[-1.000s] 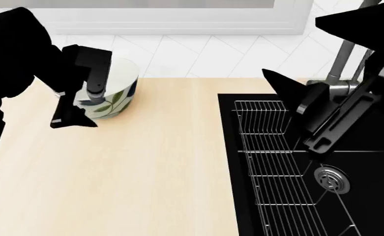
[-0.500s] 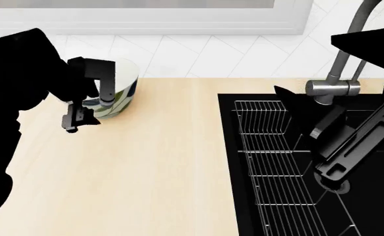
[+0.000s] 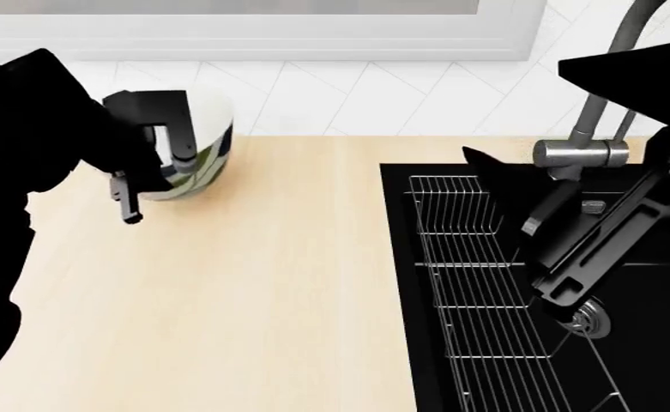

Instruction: Place the two vegetables and bowl onto the tray for setting up a vegetable dip station.

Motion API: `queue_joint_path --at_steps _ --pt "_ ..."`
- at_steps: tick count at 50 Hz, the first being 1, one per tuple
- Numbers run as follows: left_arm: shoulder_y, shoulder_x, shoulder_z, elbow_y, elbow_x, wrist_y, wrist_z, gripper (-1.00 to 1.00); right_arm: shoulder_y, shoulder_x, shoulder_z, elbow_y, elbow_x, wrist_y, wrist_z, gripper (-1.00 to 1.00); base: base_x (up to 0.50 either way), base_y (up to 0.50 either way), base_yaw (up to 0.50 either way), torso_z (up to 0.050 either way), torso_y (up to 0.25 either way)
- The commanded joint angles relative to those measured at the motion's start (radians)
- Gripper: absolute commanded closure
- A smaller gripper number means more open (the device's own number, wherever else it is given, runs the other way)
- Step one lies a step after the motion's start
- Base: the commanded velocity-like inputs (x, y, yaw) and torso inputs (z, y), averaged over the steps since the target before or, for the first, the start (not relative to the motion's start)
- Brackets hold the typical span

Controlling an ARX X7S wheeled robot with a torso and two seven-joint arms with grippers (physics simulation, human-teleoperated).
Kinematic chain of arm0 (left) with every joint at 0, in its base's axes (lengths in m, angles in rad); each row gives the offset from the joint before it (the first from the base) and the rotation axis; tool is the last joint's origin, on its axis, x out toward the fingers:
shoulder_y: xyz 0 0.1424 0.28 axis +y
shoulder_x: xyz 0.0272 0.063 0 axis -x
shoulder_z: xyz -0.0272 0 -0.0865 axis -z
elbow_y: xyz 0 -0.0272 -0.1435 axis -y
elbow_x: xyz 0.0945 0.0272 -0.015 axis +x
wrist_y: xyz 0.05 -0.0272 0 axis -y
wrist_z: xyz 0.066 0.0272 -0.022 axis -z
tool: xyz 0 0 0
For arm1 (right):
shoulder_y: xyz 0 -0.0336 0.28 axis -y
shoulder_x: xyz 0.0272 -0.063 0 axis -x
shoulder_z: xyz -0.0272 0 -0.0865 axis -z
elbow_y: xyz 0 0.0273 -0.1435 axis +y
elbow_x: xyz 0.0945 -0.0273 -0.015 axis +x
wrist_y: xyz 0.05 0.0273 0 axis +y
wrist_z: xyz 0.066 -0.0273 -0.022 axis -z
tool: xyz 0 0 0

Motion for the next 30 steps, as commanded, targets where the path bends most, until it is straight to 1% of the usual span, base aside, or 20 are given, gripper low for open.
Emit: queue_joint_path --at_steps 1,2,3,4,6,13,14,15,17,18,19,20,22,23,24,25,26,27,28,30 --pt "-0.053 -0.005 -0.092 0.000 -0.017 -0.006 0.009 1.00 -0.068 -0.030 0.045 -0.001 -0.102 0.002 -0.085 -1.00 0.00 0.00 0.00 0.000 0.000" --pt "-0.074 -0.004 -0.121 0.000 -0.034 -0.005 0.021 1.00 -0.085 -0.040 0.058 0.000 -0.134 0.003 -0.112 -1.00 0.00 0.00 0.00 0.000 0.000" --pt "-0.082 -0.005 -0.132 0.000 -0.031 -0.010 0.012 1.00 -0.091 -0.045 0.063 0.002 -0.148 0.004 -0.124 -1.00 0.00 0.00 0.00 0.000 0.000" --pt "-0.097 -0.014 -0.127 0.000 -0.018 -0.002 0.033 1.00 -0.101 -0.059 0.070 0.008 -0.176 0.005 -0.148 -1.00 0.00 0.00 0.00 0.000 0.000" --pt "-0.117 -0.018 -0.156 0.001 -0.024 -0.016 0.017 1.00 -0.118 -0.070 0.082 0.009 -0.212 0.006 -0.181 -1.00 0.00 0.00 0.00 0.000 0.000" --pt "-0.169 -0.071 -0.104 0.003 0.024 0.062 0.179 1.00 -0.222 -0.139 0.113 0.022 -0.461 -0.018 -0.404 -1.00 0.00 0.00 0.00 0.000 0.000" --pt "-0.166 -0.136 -0.093 0.143 0.025 0.011 0.233 1.00 -0.229 -0.146 0.110 0.024 -0.492 -0.022 -0.432 -1.00 0.00 0.00 0.00 0.000 0.000" --pt "-0.161 -0.212 -0.105 0.293 0.010 -0.121 0.247 1.00 -0.230 -0.162 0.102 0.042 -0.527 -0.028 -0.469 -1.00 0.00 0.00 0.00 0.000 0.000" --pt "-0.153 -0.323 -0.103 0.593 -0.002 -0.255 0.285 1.00 -0.209 -0.188 0.090 0.119 -0.486 -0.025 -0.469 -1.00 0.00 0.00 0.00 0.000 0.000" --pt "-0.149 -0.356 -0.101 0.676 -0.007 -0.295 0.295 1.00 -0.205 -0.192 0.089 0.121 -0.509 -0.028 -0.508 -1.00 0.00 0.00 0.00 0.000 0.000" --pt "-0.148 -0.394 -0.095 0.751 -0.008 -0.325 0.306 1.00 -0.205 -0.193 0.088 0.104 -0.564 -0.043 -0.593 -1.00 0.00 0.00 0.00 0.000 0.000" --pt "-0.147 -0.410 -0.097 0.787 -0.016 -0.351 0.308 1.00 -0.202 -0.196 0.084 0.112 -0.589 -0.047 -0.604 -1.00 0.00 0.00 0.00 0.000 0.000" --pt "-0.135 -0.501 -0.121 0.986 -0.063 -0.443 0.313 1.00 -0.150 -0.221 0.063 0.176 -0.659 -0.056 -0.671 -1.00 0.00 0.00 0.00 0.000 0.000" --pt "-0.132 -0.519 -0.132 1.031 -0.083 -0.462 0.309 1.00 -0.140 -0.223 0.057 0.183 -0.676 -0.058 -0.686 -1.00 0.00 0.00 0.00 0.000 0.000" --pt "-0.120 -0.562 -0.161 1.140 -0.127 -0.518 0.301 1.00 -0.121 -0.226 0.049 0.186 -0.717 -0.073 -0.723 -1.00 0.00 0.00 0.00 0.000 0.000" --pt "-0.112 -0.589 -0.188 1.208 -0.166 -0.551 0.290 1.00 -0.108 -0.230 0.043 0.197 -0.731 -0.074 -0.729 -1.00 0.00 0.00 0.00 0.000 0.000" --pt "-0.109 -0.597 -0.203 1.246 -0.193 -0.600 0.283 1.00 -0.101 -0.230 0.036 0.198 -0.741 -0.072 -0.739 -1.00 0.00 0.00 0.00 0.000 0.000" --pt "-0.095 -0.647 -0.213 1.327 -0.208 -0.582 0.278 1.00 -0.091 -0.229 0.024 0.191 -0.781 -0.087 -0.766 -1.00 0.00 0.00 0.00 0.000 0.000" --pt "-0.092 -0.653 -0.246 1.364 -0.252 -0.641 0.255 1.00 -0.081 -0.234 0.023 0.201 -0.779 -0.084 -0.767 -1.00 0.00 0.00 0.00 0.000 0.000" --pt "-0.094 -0.688 -0.263 1.419 -0.271 -0.655 0.247 1.00 -0.058 -0.240 0.021 0.215 -0.774 -0.070 -0.756 -1.00 0.00 0.00 0.00 0.000 0.000"
